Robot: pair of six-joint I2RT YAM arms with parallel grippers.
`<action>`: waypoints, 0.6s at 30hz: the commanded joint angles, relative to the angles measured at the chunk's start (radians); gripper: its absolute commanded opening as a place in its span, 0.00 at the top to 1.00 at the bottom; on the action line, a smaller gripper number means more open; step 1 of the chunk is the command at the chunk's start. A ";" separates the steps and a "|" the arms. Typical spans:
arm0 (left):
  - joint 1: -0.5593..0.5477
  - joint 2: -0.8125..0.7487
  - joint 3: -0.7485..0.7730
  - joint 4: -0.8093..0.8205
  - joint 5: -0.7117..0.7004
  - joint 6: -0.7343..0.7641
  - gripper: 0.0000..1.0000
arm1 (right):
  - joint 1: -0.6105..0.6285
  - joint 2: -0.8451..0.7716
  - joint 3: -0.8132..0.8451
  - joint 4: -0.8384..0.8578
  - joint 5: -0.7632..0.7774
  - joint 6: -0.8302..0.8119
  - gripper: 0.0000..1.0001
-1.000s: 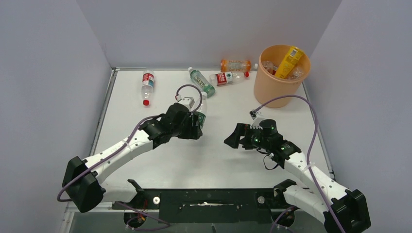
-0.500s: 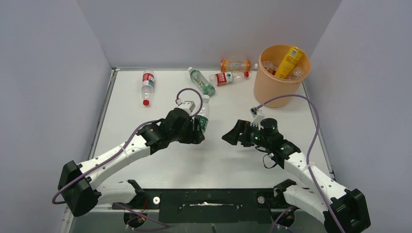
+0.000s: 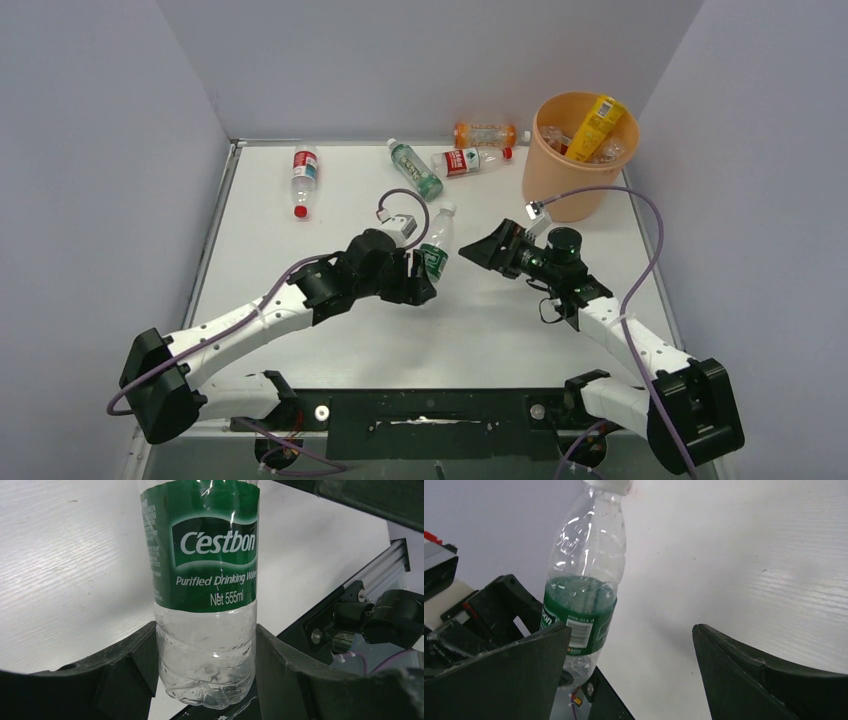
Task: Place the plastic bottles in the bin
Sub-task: Pick up the plastic bottle at the center of the board.
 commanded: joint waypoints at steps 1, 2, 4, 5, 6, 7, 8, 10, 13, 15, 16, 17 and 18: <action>-0.031 -0.001 0.000 0.137 0.048 0.028 0.53 | -0.033 0.064 0.045 0.216 -0.108 0.088 0.02; -0.038 0.005 0.001 0.148 0.050 0.030 0.53 | -0.035 0.076 0.049 0.236 -0.118 0.095 0.02; -0.048 0.020 0.007 0.157 0.054 0.034 0.53 | -0.036 0.098 0.056 0.279 -0.141 0.112 0.02; -0.054 0.029 0.011 0.159 0.055 0.037 0.53 | -0.036 0.110 0.058 0.305 -0.152 0.123 0.02; -0.059 0.036 0.013 0.162 0.055 0.039 0.53 | -0.035 0.118 0.058 0.330 -0.160 0.135 0.02; -0.064 0.043 0.014 0.167 0.056 0.040 0.53 | -0.035 0.126 0.059 0.352 -0.167 0.147 0.02; -0.067 0.051 0.014 0.172 0.058 0.042 0.53 | -0.036 0.136 0.058 0.371 -0.174 0.159 0.02; -0.074 0.064 0.017 0.181 0.063 0.042 0.53 | -0.035 0.154 0.052 0.413 -0.186 0.184 0.02; -0.087 0.081 0.026 0.186 0.061 0.045 0.53 | -0.031 0.168 0.046 0.433 -0.192 0.196 0.02; -0.093 0.085 0.029 0.190 0.058 0.047 0.53 | -0.024 0.174 0.044 0.421 -0.193 0.190 0.02; -0.095 0.086 0.031 0.193 0.058 0.048 0.53 | -0.021 0.176 0.043 0.414 -0.195 0.186 0.02; -0.096 0.087 0.032 0.195 0.057 0.049 0.53 | -0.016 0.177 0.040 0.406 -0.196 0.181 0.02; -0.098 0.089 0.036 0.198 0.056 0.050 0.53 | -0.011 0.176 0.036 0.400 -0.195 0.177 0.02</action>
